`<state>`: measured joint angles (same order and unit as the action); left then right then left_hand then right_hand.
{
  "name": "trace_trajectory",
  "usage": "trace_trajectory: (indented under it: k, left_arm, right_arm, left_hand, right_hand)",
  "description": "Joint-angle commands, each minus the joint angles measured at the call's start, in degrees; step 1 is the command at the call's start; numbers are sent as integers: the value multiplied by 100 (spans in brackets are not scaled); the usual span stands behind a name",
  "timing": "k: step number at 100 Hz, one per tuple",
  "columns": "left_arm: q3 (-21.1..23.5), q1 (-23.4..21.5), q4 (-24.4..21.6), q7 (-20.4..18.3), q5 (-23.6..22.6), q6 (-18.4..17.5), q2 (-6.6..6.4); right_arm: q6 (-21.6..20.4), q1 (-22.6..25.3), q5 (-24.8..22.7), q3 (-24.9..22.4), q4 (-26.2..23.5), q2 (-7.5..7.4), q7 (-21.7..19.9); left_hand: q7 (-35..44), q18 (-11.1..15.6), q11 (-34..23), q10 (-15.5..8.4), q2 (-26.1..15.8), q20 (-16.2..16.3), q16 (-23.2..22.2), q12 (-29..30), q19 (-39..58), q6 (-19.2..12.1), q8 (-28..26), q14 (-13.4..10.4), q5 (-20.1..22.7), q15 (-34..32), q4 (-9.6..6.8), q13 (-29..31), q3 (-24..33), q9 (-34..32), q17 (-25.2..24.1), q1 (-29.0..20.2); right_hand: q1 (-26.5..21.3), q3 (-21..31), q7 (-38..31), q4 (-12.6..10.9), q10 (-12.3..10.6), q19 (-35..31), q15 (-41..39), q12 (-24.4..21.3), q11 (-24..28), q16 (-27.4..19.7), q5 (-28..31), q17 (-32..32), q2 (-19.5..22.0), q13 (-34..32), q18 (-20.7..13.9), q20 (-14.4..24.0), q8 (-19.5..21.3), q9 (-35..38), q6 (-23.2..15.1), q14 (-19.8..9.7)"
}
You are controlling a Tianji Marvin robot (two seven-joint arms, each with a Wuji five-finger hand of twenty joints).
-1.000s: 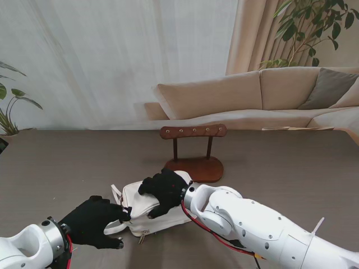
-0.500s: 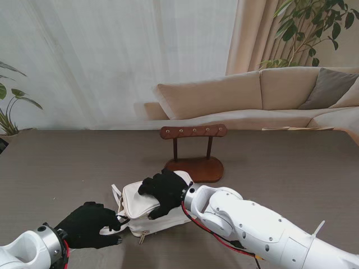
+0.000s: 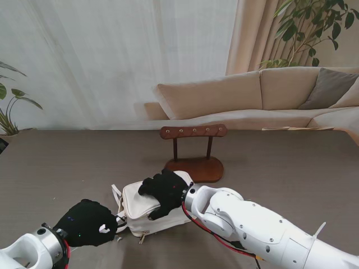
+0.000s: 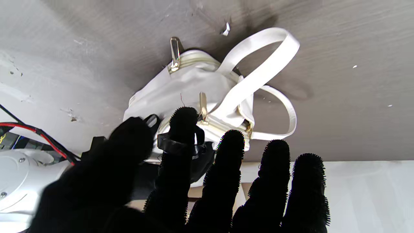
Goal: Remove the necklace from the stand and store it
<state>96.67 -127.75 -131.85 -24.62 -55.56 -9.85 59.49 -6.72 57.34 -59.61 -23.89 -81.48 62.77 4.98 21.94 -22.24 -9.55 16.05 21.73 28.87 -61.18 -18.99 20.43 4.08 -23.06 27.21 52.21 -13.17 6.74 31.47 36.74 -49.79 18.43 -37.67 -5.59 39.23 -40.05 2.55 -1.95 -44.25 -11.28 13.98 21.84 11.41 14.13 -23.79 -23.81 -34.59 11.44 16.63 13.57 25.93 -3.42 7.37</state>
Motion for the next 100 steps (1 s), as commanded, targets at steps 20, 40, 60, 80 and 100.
trace_trajectory:
  k: [20,40,60,80,100]
  left_arm:
    - [94,-176,-122,25,-183,14,44]
    - [61,-162,-9,162,171,43,53]
    - [-41,-123,104,524,156,78,91]
    - [-169,-75,228,939,-253,5,123]
    - [-245,-15,330,1034,-375,-61,119]
  right_arm:
    - [-110,323,-226,-252,-304,-166,-355]
    - [-161,429,-283,-375,-449,-204,-459]
    - [-179,468,-283,-412,-506,-210,-498]
    - [-189,451,-246,-373,-488,-197,-470]
    - [-239,528,-229,-489,-585,-204,-511]
  left_hand:
    - [-942,-15,32,-1,97,-193,0,-92,1508,444,300,97,-1144,42,-98,-94,138,250,-838,746]
    - [-161,-9,-3,68,-632,-469,1,-244,1864,-101,-371,138,-910,37,-187,-88,-535,267,-983,577]
    - [1215,-112,-133,62,-1489,-494,-122,-367,2204,3,-1125,201,283,-63,-16,216,-1733,-148,-829,-1004]
    - [1929,-30,-375,-134,-379,-460,-273,-670,2660,-95,-895,-42,277,-192,166,560,-869,-350,-751,-1012]
    - [3184,78,-558,-267,823,-420,-319,-943,2761,-239,-1360,-217,-943,-232,306,642,379,-159,-805,-1165]
  right_hand:
    - [137,130,-81,22,328,72,-83,156,465,62,134,1563,145,6,51,254,-20,168,-74,97]
    - [136,123,-86,19,323,78,-88,156,468,62,143,1561,162,-2,46,274,-21,176,-79,85]
    - [135,107,-88,18,321,80,-89,156,468,61,147,1559,194,-1,45,291,-22,178,-83,82]
    - [126,92,-97,18,321,78,-97,158,473,62,170,1550,207,-17,43,303,-20,186,-86,71]
    - [129,84,-84,16,335,70,-95,159,471,58,125,1538,198,-11,50,313,-24,154,-75,82]
